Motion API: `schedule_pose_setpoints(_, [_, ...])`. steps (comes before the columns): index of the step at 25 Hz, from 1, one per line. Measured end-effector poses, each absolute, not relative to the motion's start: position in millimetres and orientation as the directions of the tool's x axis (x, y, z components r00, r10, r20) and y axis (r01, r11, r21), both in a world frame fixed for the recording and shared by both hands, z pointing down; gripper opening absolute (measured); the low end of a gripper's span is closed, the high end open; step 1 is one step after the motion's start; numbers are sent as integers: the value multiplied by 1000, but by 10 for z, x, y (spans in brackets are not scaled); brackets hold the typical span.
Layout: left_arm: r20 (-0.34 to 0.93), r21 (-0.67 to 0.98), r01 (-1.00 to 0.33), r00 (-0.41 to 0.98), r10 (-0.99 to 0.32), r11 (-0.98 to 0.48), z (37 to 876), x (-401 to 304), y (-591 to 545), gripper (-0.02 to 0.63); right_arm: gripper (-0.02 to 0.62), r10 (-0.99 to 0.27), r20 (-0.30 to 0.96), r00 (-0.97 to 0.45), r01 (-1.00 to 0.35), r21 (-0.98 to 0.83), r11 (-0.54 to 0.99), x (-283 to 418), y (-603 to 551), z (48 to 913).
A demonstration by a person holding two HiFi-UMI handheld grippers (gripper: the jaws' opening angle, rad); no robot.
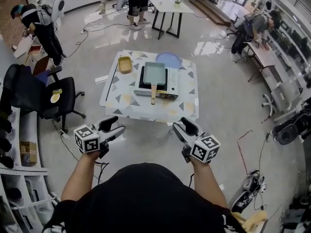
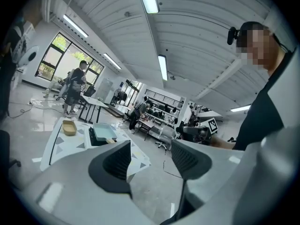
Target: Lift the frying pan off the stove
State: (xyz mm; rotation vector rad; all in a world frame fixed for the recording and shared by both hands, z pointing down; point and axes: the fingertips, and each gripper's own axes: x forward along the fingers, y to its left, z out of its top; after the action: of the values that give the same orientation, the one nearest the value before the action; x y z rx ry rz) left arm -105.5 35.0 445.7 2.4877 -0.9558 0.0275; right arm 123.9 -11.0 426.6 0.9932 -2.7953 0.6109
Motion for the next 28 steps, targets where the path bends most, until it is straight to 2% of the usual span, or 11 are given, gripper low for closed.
schedule_pose_setpoints(28, [190, 440, -653, 738, -647, -616, 4644, -615, -360, 377, 241, -532, 238, -813, -582, -368, 725, 1626, -846, 4433])
